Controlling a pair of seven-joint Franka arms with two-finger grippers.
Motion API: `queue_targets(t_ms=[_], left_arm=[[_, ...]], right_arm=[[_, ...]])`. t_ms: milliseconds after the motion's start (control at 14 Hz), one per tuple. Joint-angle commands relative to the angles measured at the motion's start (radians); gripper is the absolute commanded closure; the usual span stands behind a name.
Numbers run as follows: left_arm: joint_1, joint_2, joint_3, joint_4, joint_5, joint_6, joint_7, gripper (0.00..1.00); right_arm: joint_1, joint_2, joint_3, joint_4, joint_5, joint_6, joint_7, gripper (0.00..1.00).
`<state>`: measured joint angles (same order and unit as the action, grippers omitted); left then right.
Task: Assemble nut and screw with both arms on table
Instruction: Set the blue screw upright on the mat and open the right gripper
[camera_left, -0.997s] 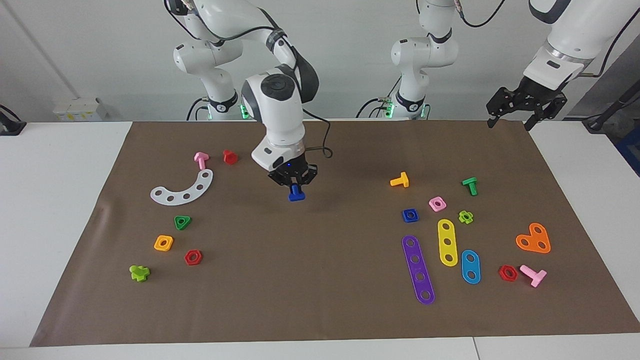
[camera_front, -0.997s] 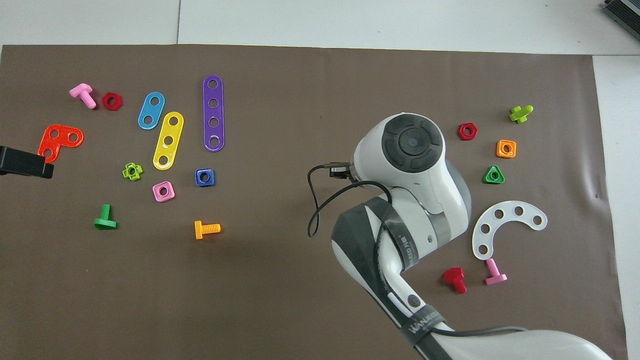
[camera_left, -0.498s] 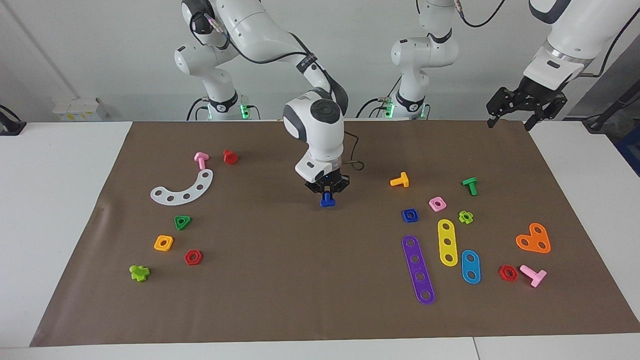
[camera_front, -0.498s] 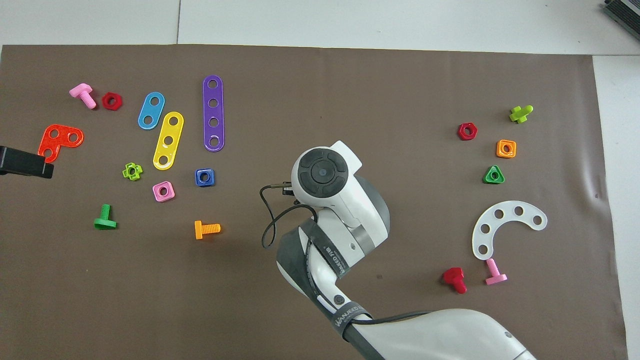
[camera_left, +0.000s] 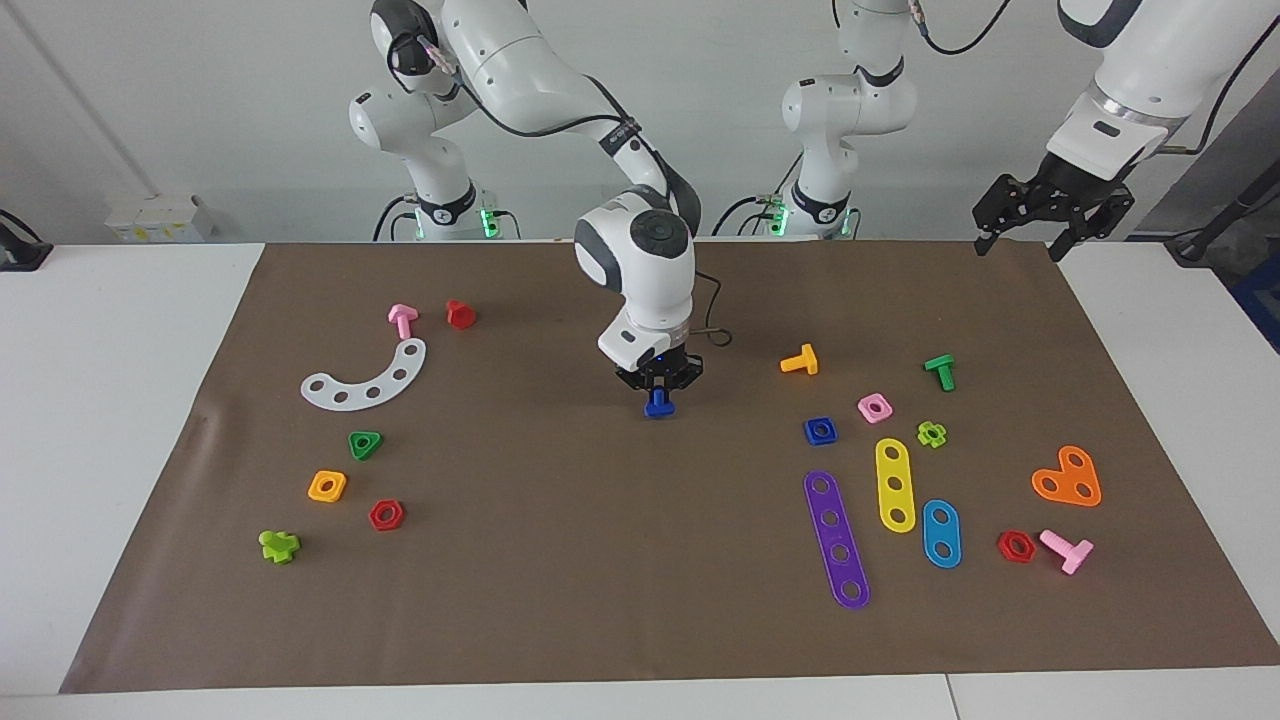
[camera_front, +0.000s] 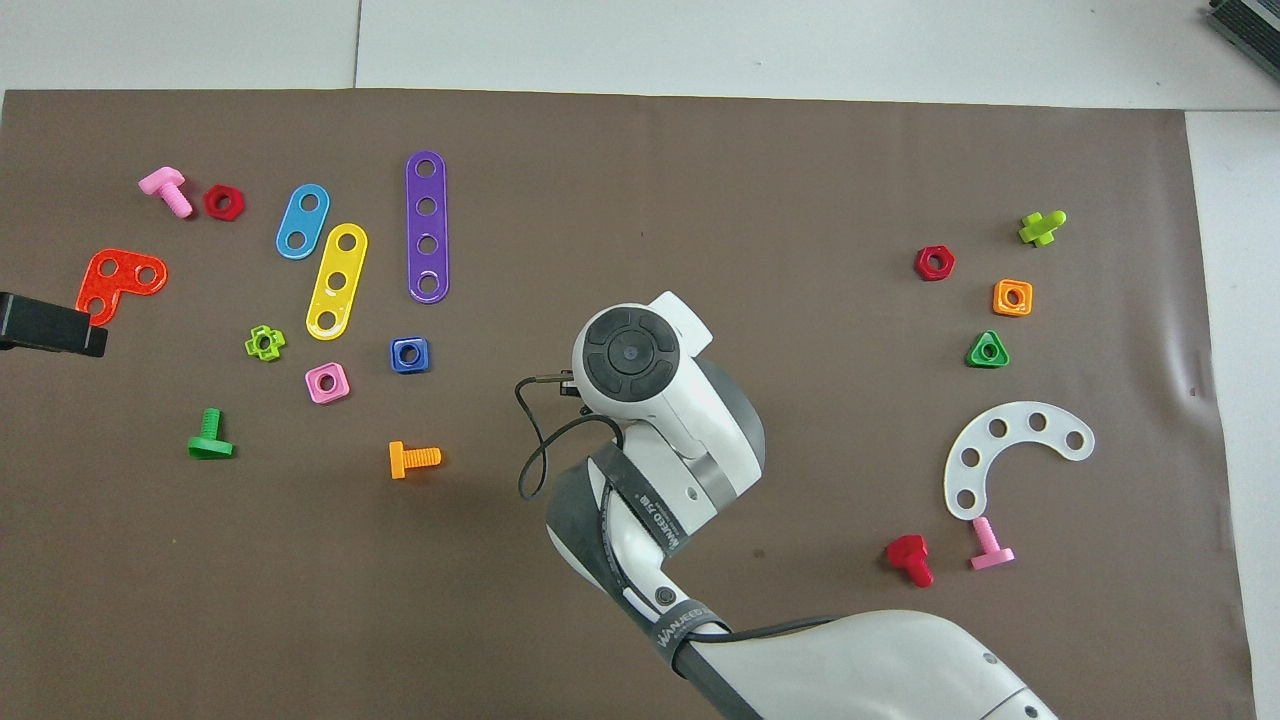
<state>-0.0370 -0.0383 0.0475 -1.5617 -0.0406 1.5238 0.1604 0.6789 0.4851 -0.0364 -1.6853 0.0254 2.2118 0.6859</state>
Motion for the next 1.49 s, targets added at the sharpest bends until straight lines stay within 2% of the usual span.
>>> queue_targets(t_ms=[0, 142, 214, 356, 427, 569, 854, 1281, 1424], left_arm=[[0.005, -0.014, -0.001, -0.012, -0.004, -0.008, -0.009, 0.0], [0.005, -0.014, -0.001, -0.012, -0.004, -0.008, -0.009, 0.0], [0.005, -0.014, -0.001, -0.012, -0.004, -0.008, -0.009, 0.0], [0.005, -0.014, -0.001, -0.012, -0.004, -0.008, -0.009, 0.0], [0.005, -0.014, -0.001, -0.012, -0.004, -0.008, -0.009, 0.0], [0.005, -0.014, -0.001, -0.012, -0.004, -0.008, -0.009, 0.0], [0.002, -0.014, -0.003, -0.012, -0.004, -0.002, -0.009, 0.0], [-0.023, 0.003, -0.012, -0.014, 0.053, 0.025, -0.022, 0.0], [-0.04, 0.008, -0.014, -0.046, 0.051, 0.077, -0.038, 0.01]], right_arm=[[-0.001, -0.005, 0.001, -0.024, -0.001, 0.032, 0.018, 0.92], [0.001, -0.003, 0.001, -0.028, -0.001, 0.039, 0.035, 0.67], [0.001, -0.005, 0.001, -0.037, -0.001, 0.046, 0.044, 0.45], [0.001, -0.006, 0.001, -0.054, -0.001, 0.071, 0.047, 0.24], [0.004, -0.008, 0.001, -0.051, -0.001, 0.069, 0.049, 0.0], [0.002, -0.019, 0.0, -0.044, -0.001, 0.065, 0.047, 0.0], [-0.051, -0.14, -0.01, -0.044, -0.001, -0.003, 0.037, 0.0], [-0.284, -0.298, -0.01, -0.042, -0.002, -0.079, -0.13, 0.0], [-0.363, -0.357, -0.01, -0.039, -0.002, -0.13, -0.214, 0.0]])
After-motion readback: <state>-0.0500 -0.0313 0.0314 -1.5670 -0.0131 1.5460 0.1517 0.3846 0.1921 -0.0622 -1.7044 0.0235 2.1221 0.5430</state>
